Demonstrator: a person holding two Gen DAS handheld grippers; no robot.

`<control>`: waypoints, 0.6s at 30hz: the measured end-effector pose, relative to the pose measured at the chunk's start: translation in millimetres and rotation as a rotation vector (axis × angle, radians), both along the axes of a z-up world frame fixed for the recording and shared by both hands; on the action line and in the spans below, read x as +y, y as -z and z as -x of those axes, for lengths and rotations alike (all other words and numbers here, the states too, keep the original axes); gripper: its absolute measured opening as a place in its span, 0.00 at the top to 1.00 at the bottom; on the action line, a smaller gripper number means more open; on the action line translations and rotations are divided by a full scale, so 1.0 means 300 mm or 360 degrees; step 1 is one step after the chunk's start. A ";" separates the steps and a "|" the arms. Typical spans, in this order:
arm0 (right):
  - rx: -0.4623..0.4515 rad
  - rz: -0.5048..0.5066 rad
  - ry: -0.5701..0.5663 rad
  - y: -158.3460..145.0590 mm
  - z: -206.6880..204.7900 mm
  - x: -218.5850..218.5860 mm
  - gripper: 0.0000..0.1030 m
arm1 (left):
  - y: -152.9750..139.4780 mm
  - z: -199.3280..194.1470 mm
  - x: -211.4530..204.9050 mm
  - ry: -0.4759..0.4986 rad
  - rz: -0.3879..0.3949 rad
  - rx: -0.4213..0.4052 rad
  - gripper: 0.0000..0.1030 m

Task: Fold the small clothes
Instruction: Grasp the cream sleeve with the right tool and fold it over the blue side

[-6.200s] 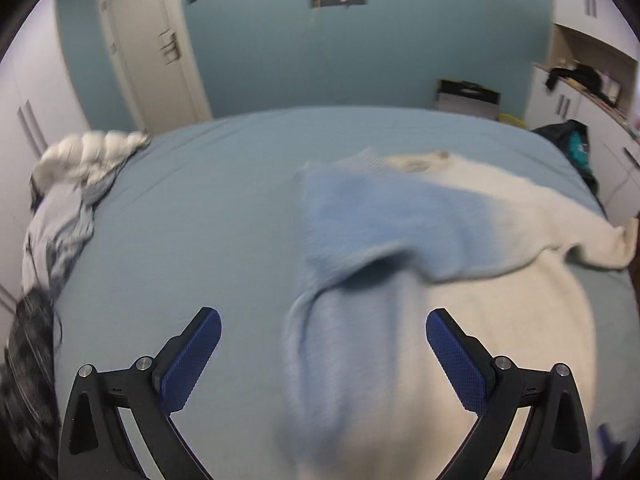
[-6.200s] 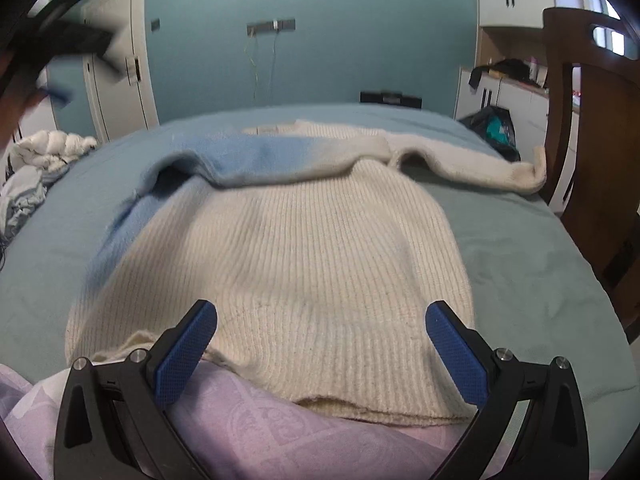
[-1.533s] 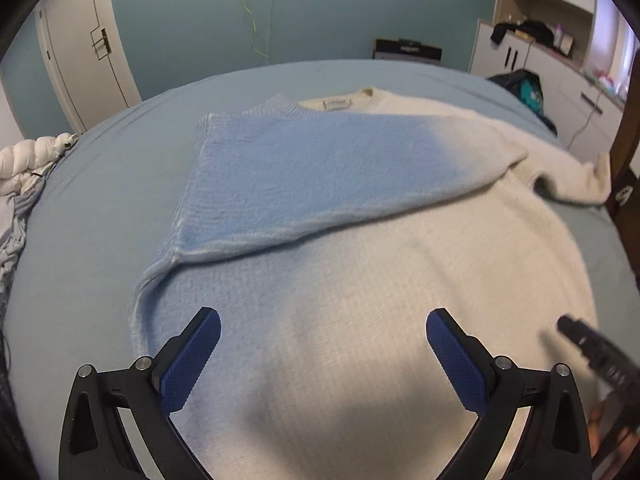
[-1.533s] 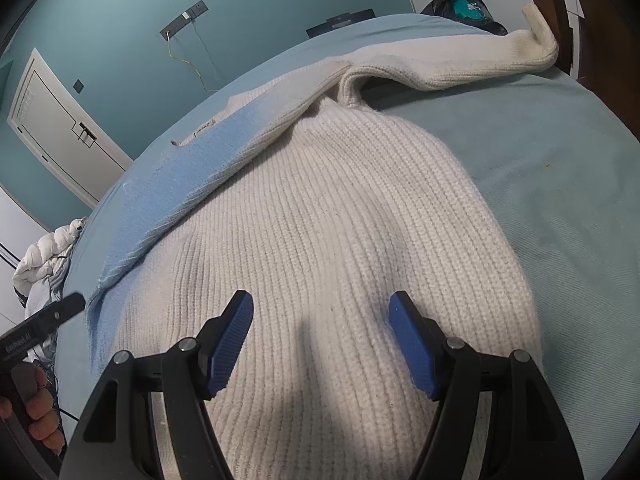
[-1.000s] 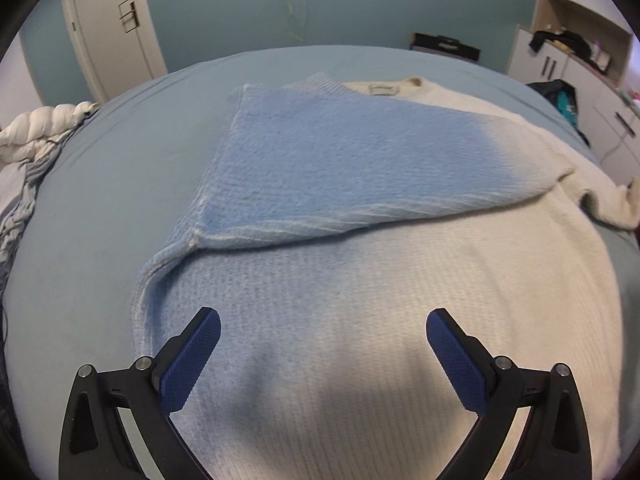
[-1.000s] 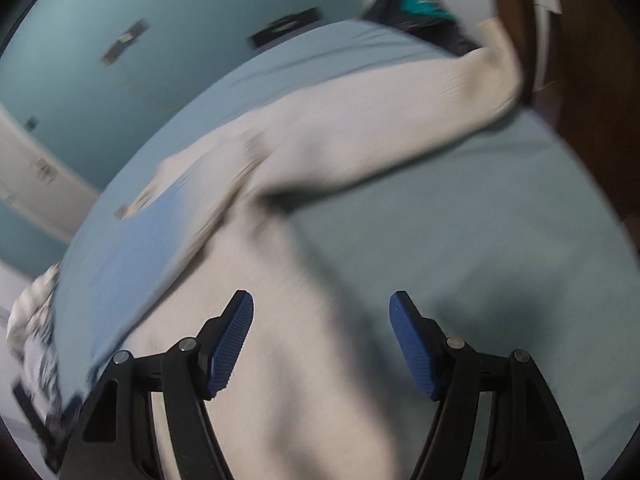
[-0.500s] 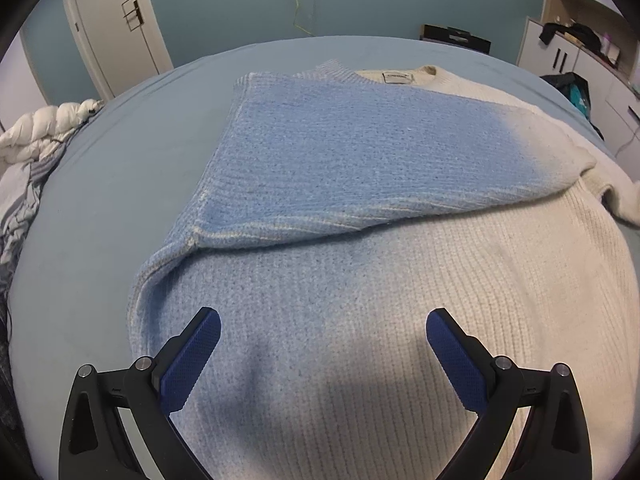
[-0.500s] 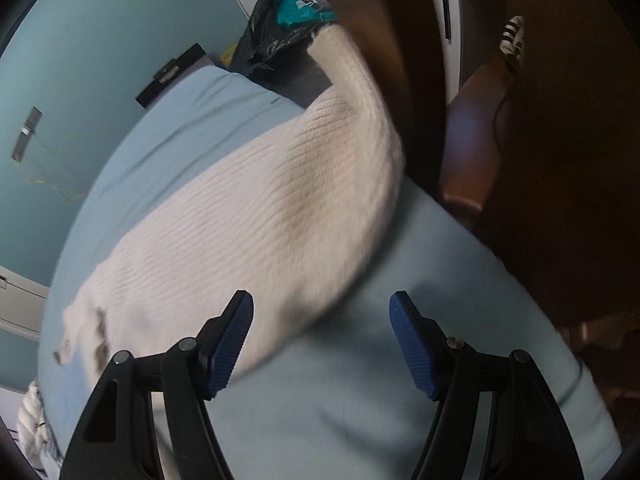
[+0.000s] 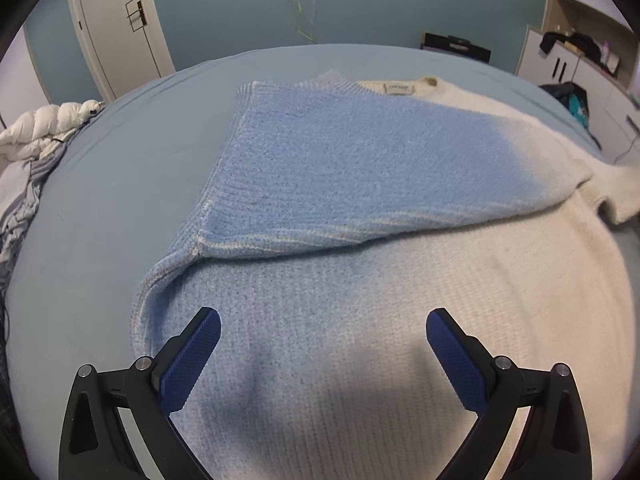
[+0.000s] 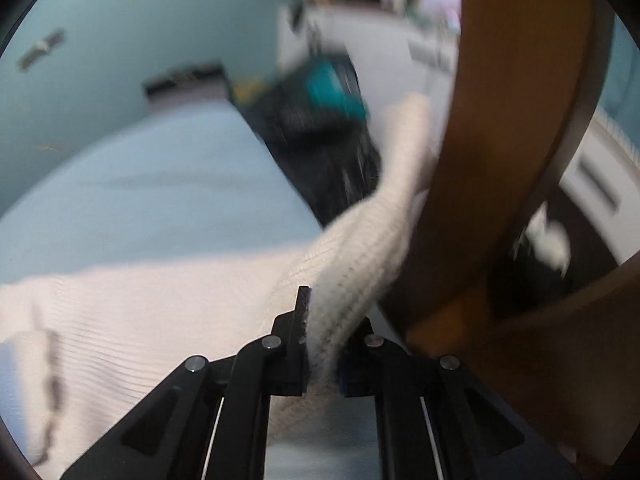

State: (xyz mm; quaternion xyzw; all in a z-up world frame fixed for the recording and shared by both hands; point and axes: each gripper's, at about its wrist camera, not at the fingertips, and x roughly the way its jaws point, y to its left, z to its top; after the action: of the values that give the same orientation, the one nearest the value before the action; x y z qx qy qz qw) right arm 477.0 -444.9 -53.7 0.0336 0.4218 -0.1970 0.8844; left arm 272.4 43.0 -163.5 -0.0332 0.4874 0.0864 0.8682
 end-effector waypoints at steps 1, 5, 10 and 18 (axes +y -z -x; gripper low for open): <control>-0.0096 0.0016 -0.0037 -0.089 0.019 0.043 0.95 | -0.028 0.013 -0.001 0.0020 0.0011 -0.0017 0.00; -0.0464 0.0165 -0.0091 -0.423 0.108 0.160 0.95 | -0.156 0.085 0.030 0.0118 -0.0058 -0.0036 0.00; -0.0515 0.0270 -0.0136 -0.604 0.056 0.261 0.95 | -0.293 0.213 0.183 0.0082 -0.0088 -0.0046 0.00; -0.0324 0.0881 -0.0535 -0.580 -0.027 0.758 0.95 | -0.281 0.411 0.463 -0.0117 0.0015 -0.0167 0.00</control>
State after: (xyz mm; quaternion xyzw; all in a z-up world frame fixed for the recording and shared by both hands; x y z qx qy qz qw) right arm 485.2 -217.4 120.3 -0.2583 0.2614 -0.1512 0.9176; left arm 149.1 182.0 -79.1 -0.0598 0.4401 0.1141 0.8887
